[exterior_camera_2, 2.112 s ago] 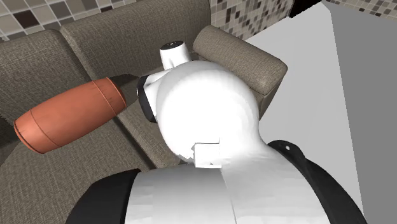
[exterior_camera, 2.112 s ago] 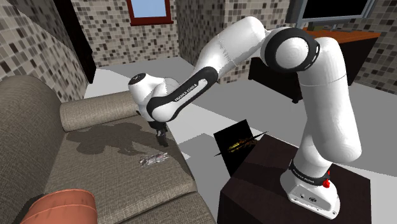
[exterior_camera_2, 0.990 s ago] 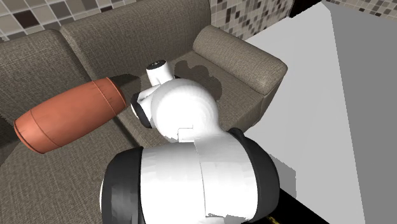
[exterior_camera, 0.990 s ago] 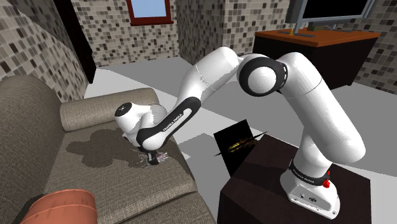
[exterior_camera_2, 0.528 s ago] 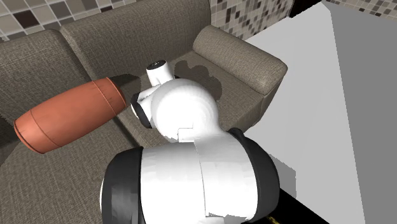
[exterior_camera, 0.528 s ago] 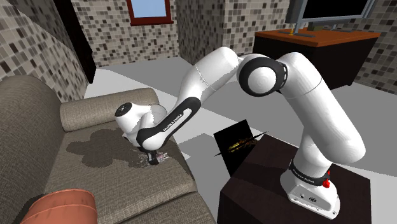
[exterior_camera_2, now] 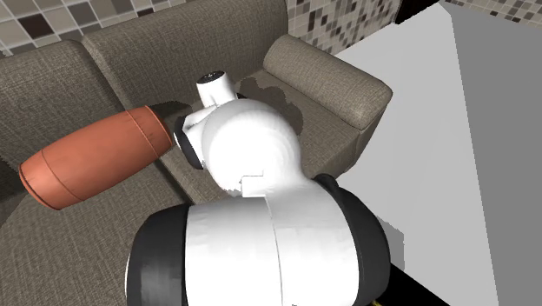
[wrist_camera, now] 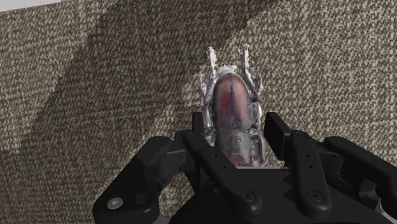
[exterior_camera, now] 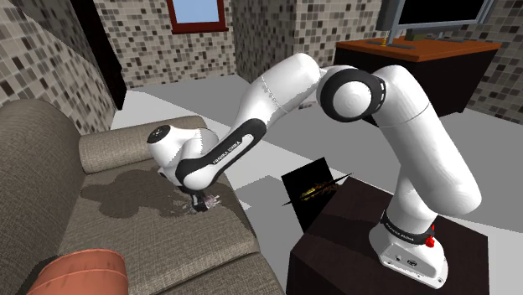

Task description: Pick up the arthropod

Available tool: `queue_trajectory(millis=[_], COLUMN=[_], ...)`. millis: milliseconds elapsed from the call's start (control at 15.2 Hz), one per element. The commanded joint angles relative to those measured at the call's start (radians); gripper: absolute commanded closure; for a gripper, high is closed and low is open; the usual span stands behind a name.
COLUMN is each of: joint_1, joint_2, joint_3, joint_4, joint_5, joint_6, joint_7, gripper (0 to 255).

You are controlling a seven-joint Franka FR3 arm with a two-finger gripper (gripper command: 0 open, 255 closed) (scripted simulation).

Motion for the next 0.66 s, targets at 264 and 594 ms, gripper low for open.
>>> queue_trajectory(millis=[264,594], joint_1=[-0.005,-0.007], joint_2=[-0.046,-0.067], joint_3=[0.009,0.013], joint_4=[0.007,0.015], joint_5=[0.015,0.022], joint_6=[-0.050,-0.079], joint_7=[-0.016,-0.025], gripper=[255,255])
